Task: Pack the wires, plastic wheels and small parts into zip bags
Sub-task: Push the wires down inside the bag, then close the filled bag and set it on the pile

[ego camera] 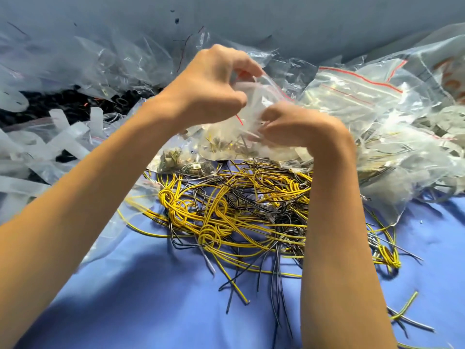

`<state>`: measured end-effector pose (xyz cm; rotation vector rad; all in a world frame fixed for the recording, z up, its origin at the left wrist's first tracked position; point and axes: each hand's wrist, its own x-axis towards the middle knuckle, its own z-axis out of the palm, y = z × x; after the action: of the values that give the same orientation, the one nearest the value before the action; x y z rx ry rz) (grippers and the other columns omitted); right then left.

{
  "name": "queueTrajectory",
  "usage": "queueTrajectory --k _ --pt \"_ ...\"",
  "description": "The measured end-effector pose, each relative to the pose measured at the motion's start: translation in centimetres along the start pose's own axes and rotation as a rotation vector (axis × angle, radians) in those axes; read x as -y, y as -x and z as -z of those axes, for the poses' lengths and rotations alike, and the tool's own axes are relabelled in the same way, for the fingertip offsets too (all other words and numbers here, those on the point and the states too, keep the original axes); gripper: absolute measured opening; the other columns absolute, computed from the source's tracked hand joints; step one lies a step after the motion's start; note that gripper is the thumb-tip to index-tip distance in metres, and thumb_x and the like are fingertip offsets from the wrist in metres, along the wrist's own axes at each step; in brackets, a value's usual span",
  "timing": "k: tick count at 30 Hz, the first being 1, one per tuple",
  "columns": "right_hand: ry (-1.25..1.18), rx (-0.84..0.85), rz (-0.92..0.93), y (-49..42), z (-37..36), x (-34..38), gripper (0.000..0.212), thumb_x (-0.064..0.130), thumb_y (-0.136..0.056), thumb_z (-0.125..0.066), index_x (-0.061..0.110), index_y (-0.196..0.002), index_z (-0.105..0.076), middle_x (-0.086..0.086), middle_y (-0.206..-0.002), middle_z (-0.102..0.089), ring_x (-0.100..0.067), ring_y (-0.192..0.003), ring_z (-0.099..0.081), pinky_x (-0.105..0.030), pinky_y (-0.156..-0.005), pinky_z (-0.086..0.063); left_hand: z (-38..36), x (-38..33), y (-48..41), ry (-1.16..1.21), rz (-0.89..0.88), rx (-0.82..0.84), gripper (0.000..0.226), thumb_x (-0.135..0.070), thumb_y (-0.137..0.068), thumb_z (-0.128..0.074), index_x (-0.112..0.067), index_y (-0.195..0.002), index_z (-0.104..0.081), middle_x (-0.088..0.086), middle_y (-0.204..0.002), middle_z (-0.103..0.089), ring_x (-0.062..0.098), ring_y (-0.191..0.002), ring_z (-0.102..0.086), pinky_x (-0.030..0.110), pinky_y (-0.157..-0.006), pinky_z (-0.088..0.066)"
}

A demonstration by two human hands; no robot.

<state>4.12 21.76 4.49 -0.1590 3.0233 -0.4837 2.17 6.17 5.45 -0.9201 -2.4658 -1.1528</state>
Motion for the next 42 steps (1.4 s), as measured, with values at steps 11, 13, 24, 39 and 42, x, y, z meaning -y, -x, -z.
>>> queueTrajectory --k 11,13,24,39,42 --pt "-0.33 -0.024 0.178 0.8 0.7 1.1 0.061 0.065 -0.081 -0.05 0.025 -0.126 -0.058 0.006 -0.127 -0.062 -0.005 -0.109 -0.06 -0.016 -0.081 -0.045 0.7 0.4 0.0 0.268 0.134 -0.087 0.057 -0.01 -0.063 -0.05 -0.017 -0.118 -0.063 -0.008 -0.095 -0.064 -0.008 -0.073 -0.057 0.005 -0.066 -0.039" --pt "-0.178 0.133 0.164 1.0 0.4 1.2 0.098 0.078 -0.06 -0.042 0.027 -0.144 -0.04 0.01 -0.146 -0.043 0.0 -0.124 -0.041 -0.015 -0.092 -0.034 0.0 -0.4 0.2 0.291 0.094 -0.038 0.052 0.001 -0.071 -0.051 -0.015 -0.119 -0.062 -0.012 -0.084 -0.059 -0.011 -0.057 -0.05 0.002 -0.058 -0.035" --pt "-0.274 -0.2 0.075 -1.2 -1.5 0.0 0.045 0.051 -0.095 -0.043 0.017 -0.113 -0.066 0.005 -0.107 -0.066 -0.012 -0.086 -0.057 -0.016 -0.076 -0.044 0.1 -1.3 0.7 0.522 -0.042 0.204 0.054 -0.002 -0.067 -0.048 -0.018 -0.118 -0.058 -0.015 -0.103 -0.064 0.0 -0.085 -0.056 0.018 -0.076 -0.047" --pt "-1.248 -0.329 -0.059 -1.5 0.0 -0.9 0.073 0.064 -0.095 -0.021 0.007 -0.103 -0.065 -0.015 -0.085 -0.07 -0.033 -0.091 -0.069 -0.051 -0.081 -0.056 0.6 4.8 -0.4 -0.19 0.17 0.418 0.052 -0.057 -0.056 -0.078 -0.016 -0.084 -0.063 -0.006 -0.063 -0.057 0.016 -0.061 -0.052 0.029 -0.058 -0.041" --pt "-1.08 -0.303 -0.012 -0.9 0.5 -1.1 0.058 0.063 -0.093 -0.032 0.015 -0.093 -0.066 -0.002 -0.082 -0.07 -0.022 -0.086 -0.068 -0.048 -0.093 -0.051 1.3 4.9 -0.4 -0.165 0.145 0.354 0.045 -0.056 -0.066 -0.078 -0.021 -0.092 -0.065 -0.012 -0.054 -0.047 0.006 -0.05 -0.04 0.028 -0.053 -0.03"
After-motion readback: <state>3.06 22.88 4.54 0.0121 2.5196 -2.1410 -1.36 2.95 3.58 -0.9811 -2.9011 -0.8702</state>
